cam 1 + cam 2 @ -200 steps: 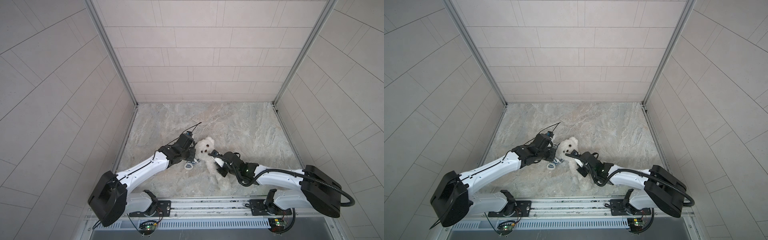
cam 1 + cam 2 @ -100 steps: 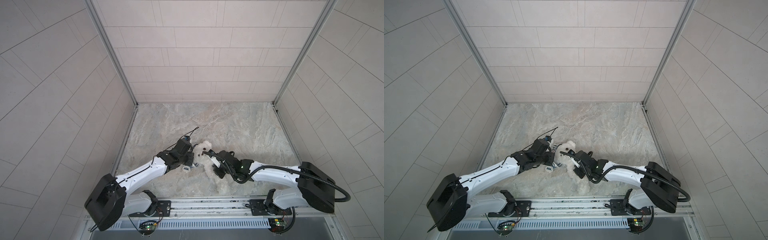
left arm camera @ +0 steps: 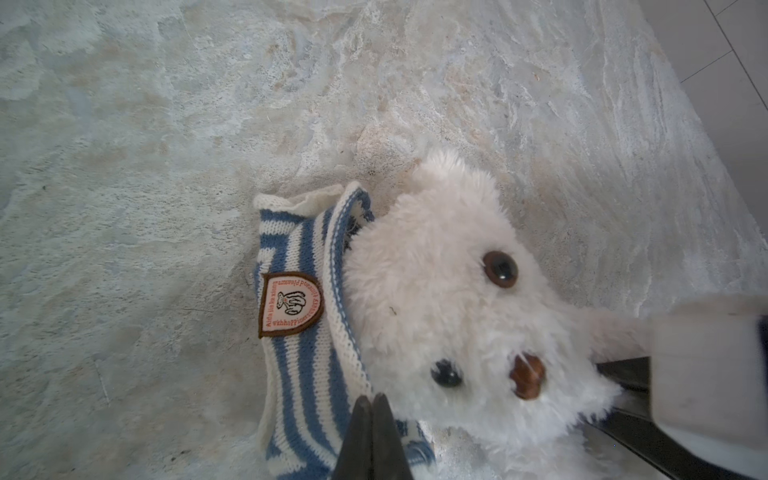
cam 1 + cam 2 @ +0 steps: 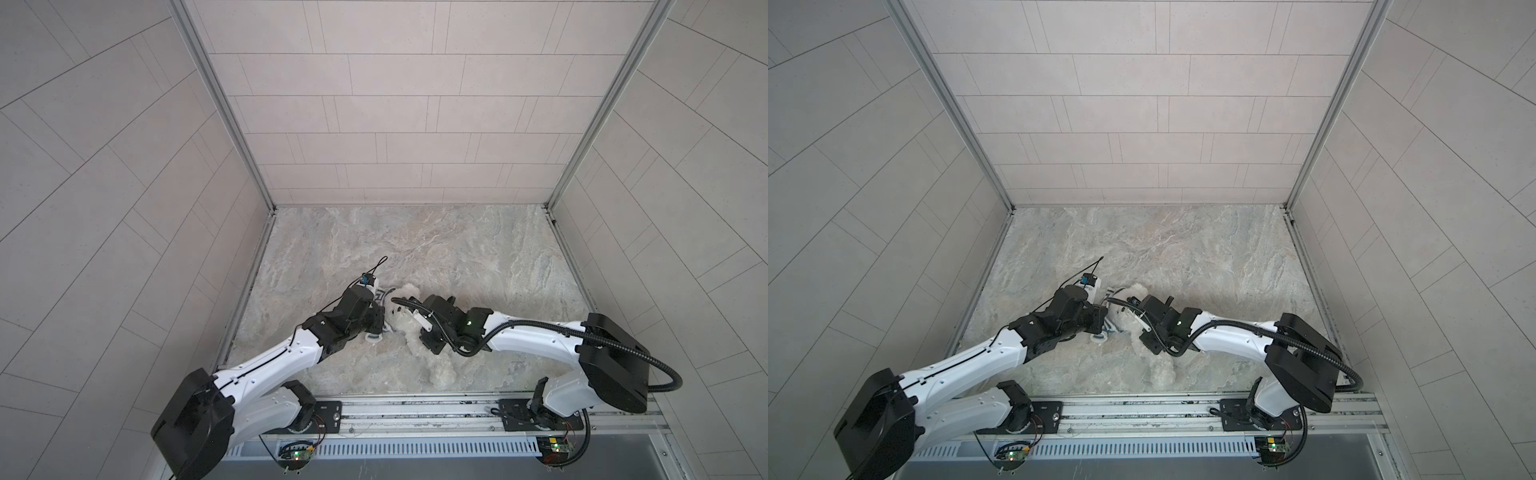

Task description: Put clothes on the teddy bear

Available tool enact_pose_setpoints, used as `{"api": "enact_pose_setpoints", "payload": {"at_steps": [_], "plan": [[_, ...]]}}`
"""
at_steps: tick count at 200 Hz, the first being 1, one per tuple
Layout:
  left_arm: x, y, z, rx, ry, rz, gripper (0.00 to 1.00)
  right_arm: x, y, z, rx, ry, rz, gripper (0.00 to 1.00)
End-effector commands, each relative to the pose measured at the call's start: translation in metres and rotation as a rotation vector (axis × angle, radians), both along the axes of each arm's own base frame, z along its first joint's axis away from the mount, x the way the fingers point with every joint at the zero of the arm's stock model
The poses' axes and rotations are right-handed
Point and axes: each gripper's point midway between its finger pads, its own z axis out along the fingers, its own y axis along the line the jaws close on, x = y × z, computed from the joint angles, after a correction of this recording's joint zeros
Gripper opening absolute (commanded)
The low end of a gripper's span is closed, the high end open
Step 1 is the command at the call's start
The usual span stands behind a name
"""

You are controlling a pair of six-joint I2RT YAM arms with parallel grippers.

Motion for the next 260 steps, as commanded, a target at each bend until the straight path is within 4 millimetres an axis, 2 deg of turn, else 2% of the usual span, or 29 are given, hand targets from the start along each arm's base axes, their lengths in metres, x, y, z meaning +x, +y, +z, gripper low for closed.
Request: {"api": "enact_pose_setpoints", "payload": {"at_steps": [1,40,70,106,131,152,177,221,260], "plan": [[0.003,-0.011,0.013,-0.076,-0.058,-0.024,0.00,-0.039,-0.022,-0.031,-0.128,0.181,0.063,0.00],[-0.007,-0.027,0.014,-0.175,-0.058,-0.105,0.00,-0.041,-0.013,-0.031,-0.113,0.201,0.088,0.00],[-0.010,-0.017,-0.004,-0.117,0.021,-0.067,0.00,-0.039,-0.006,-0.031,-0.101,0.209,0.104,0.00],[-0.007,0.006,-0.006,-0.105,0.087,0.048,0.30,-0.040,-0.007,-0.035,-0.103,0.202,0.126,0.00],[-0.005,0.018,0.001,-0.100,0.121,0.088,0.37,-0.041,-0.013,-0.039,-0.122,0.191,0.134,0.00],[0.000,0.023,0.006,-0.098,0.151,0.102,0.37,-0.041,-0.012,-0.039,-0.124,0.190,0.143,0.00],[0.009,0.017,0.008,-0.081,0.188,0.092,0.35,-0.041,-0.011,-0.039,-0.123,0.190,0.148,0.00],[0.027,0.013,-0.004,-0.052,0.242,0.111,0.29,-0.041,-0.014,-0.037,-0.121,0.177,0.145,0.00],[0.035,0.005,-0.014,-0.061,0.270,0.095,0.27,-0.041,-0.015,-0.038,-0.119,0.174,0.145,0.00]]}}
